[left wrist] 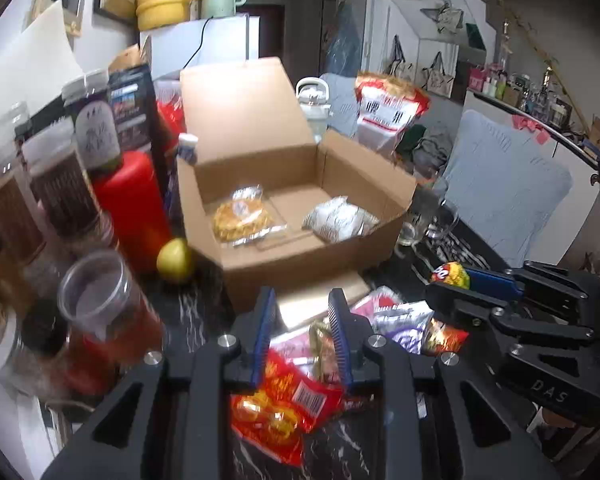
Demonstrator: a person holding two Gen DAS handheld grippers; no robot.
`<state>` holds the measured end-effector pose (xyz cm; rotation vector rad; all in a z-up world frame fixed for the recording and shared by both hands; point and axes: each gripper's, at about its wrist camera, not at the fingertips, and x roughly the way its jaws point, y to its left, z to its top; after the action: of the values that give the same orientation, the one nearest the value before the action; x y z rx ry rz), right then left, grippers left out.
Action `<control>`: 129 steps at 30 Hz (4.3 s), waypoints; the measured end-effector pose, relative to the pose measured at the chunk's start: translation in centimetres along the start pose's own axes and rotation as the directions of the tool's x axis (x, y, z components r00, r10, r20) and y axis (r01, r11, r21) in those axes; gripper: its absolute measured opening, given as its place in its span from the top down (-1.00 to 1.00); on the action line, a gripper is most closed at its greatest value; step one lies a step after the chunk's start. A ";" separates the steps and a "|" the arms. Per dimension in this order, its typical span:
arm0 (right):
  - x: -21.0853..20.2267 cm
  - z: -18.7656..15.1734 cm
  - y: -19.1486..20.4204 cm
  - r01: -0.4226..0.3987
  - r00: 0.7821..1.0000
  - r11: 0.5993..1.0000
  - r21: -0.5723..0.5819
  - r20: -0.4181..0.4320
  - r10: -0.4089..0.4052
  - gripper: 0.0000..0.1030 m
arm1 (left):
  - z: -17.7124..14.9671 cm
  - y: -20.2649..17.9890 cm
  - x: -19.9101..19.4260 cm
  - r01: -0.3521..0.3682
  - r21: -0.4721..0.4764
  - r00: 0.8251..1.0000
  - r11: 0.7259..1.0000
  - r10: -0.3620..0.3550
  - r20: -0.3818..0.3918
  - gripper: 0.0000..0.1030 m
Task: Organize snacks
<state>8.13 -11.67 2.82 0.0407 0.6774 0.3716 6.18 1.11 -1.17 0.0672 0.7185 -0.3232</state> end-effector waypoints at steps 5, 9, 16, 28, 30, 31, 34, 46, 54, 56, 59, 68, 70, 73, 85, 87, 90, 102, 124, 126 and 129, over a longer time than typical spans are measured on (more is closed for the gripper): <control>-0.1 -1.4 0.3 0.002 1.000 1.000 0.011 -0.024 -0.002 0.54 | -1.5 0.3 0.6 -0.028 -0.018 0.998 0.999 0.027 -0.050 0.47; -0.1 -2.5 0.3 0.006 0.999 1.000 0.030 -0.044 -0.004 0.54 | -2.5 0.6 0.9 -0.057 -0.025 0.996 0.998 0.055 -0.077 0.47; 0.1 -3.9 0.1 0.014 0.997 0.998 0.064 -0.079 -0.009 0.54 | -4.3 1.6 2.1 -0.071 -0.052 0.985 0.996 0.062 -0.160 0.46; 0.4 -5.4 -0.5 0.027 0.993 0.994 0.110 -0.114 -0.014 0.55 | -7.4 2.3 4.6 -0.040 -0.098 0.963 0.994 0.012 -0.268 -1.00; 0.4 -5.5 -0.6 0.029 0.993 0.993 0.114 -0.116 -0.016 0.55 | -7.7 2.5 5.1 -0.029 -0.107 0.962 0.994 -0.001 -0.272 -1.00; 0.4 -5.6 -0.6 0.029 0.993 0.993 0.114 -0.116 -0.016 0.54 | -7.9 2.6 5.4 -0.023 -0.112 0.962 0.993 -0.009 -0.274 -1.00; 0.5 -5.7 -0.7 0.031 0.993 0.993 0.118 -0.120 -0.017 0.55 | -8.1 2.7 6.1 -0.020 -0.100 0.962 0.995 -0.008 -0.272 -1.00; 1.5 -5.9 -1.1 0.036 0.990 0.991 0.132 -0.143 -0.017 0.54 | -9.7 3.4 7.8 -0.071 -0.054 0.956 0.996 0.052 -0.289 -1.00; 1.8 -5.8 -1.1 0.034 0.989 0.990 0.134 -0.146 -0.014 0.54 | -10.2 4.0 6.9 -0.106 -0.050 0.973 0.993 0.094 -0.210 -0.05; 1.9 -5.8 -1.1 0.032 0.989 0.990 0.137 -0.147 -0.011 0.54 | -10.2 4.2 6.8 -0.095 -0.054 0.976 0.994 0.083 -0.201 0.02; 2.1 -5.9 -1.0 0.030 0.989 0.990 0.139 -0.149 -0.009 0.54 | -10.1 4.5 6.5 -0.085 -0.067 0.978 0.994 0.070 -0.197 0.12; 2.0 -5.9 -0.8 0.019 0.990 0.990 0.137 -0.140 0.000 0.54 | -9.0 5.3 3.7 -0.062 -0.094 0.986 0.994 0.046 -0.161 0.15; 2.0 -5.7 -0.8 0.014 0.991 0.991 0.137 -0.136 0.005 0.54 | -8.5 5.2 2.7 -0.056 -0.092 0.989 0.994 0.043 -0.140 0.15; 1.8 -5.2 -0.7 0.002 0.992 0.991 0.135 -0.123 0.015 0.54 | -7.2 5.0 0.9 -0.047 -0.084 0.995 0.995 0.039 -0.094 0.15; 0.5 0.5 -0.7 -0.016 1.000 0.998 0.055 -0.018 0.017 0.54 | 0.9 2.6 -0.7 0.006 -0.017 0.999 1.000 -0.005 0.052 0.15; 0.5 1.6 -0.8 -0.014 1.000 0.999 0.038 0.000 0.014 0.54 | 2.3 2.5 -0.6 0.021 -0.012 0.997 1.000 -0.020 0.072 0.15; 0.5 3.5 -1.0 -0.020 0.999 1.000 0.020 0.027 0.020 0.54 | 4.3 2.3 -0.1 0.027 -0.003 0.995 1.000 -0.027 0.092 0.15; 4.1 9.7 -3.6 -0.003 0.998 1.000 -0.027 0.063 0.005 0.55 | 10.5 2.4 4.5 0.045 0.015 0.993 0.999 -0.046 0.107 0.15; 16.4 15.4 -7.5 -0.008 0.998 0.999 -0.050 -0.066 0.005 0.54 | 13.9 6.4 16.4 -0.018 -0.041 0.998 0.999 0.016 -0.059 0.15; 17.0 15.3 -7.6 -0.006 0.997 0.999 -0.048 -0.079 0.003 0.54 | 13.8 6.4 17.0 -0.022 -0.044 0.997 0.999 0.018 -0.075 0.15; 17.8 15.1 -7.6 0.001 0.995 0.999 -0.046 -0.103 -0.006 0.54 | 13.6 6.5 18.1 -0.028 -0.053 0.994 0.998 0.022 -0.112 0.15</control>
<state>32.68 -11.34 2.71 -0.0239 0.7709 0.3882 29.59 0.07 -3.15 0.0429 0.8358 -0.2776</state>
